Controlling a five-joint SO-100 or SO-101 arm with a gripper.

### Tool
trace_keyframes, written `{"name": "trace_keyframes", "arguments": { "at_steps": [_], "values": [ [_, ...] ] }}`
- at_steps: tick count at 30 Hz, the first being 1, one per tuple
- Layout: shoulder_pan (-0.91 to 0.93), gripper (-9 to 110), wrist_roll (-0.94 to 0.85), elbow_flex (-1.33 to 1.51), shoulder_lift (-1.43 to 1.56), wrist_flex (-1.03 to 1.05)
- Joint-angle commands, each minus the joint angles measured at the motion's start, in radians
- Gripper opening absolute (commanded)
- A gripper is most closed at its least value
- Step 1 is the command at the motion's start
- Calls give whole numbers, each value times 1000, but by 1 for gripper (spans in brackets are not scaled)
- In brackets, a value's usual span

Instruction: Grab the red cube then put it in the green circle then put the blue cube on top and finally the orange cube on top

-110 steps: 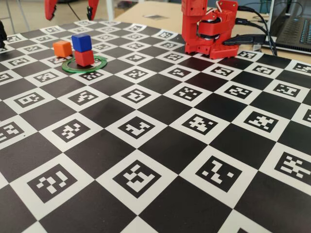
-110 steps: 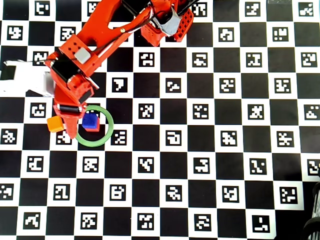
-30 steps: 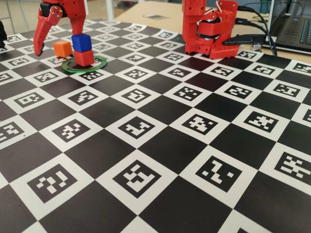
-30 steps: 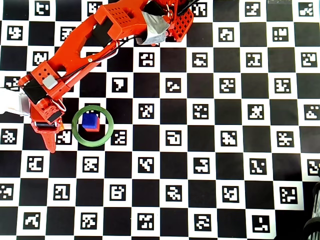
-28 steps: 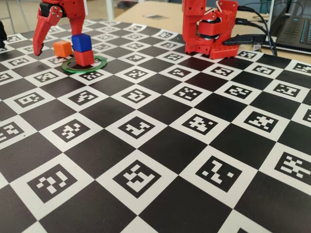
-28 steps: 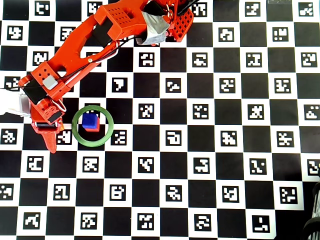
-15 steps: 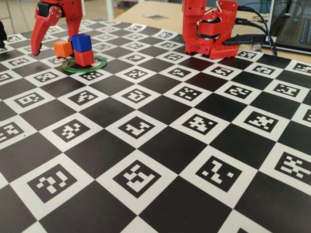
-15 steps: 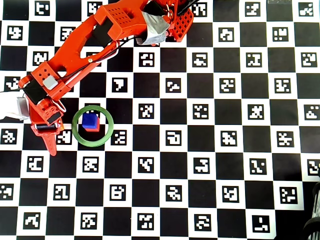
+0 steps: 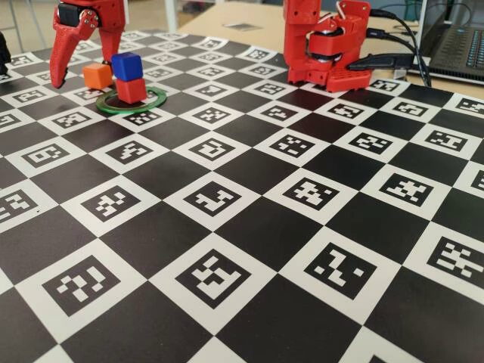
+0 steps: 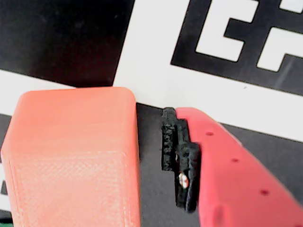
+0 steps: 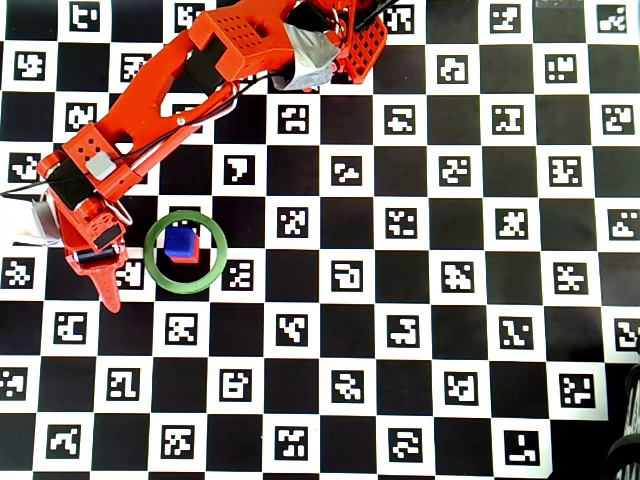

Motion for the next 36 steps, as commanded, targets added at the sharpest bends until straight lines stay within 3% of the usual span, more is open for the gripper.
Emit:
{"name": "trace_keyframes", "arguments": {
  "at_steps": [1, 36],
  "values": [
    [-17, 52, -5, -40, 55, 18],
    [-28, 51, 5, -37, 67, 37]
  ]
}}
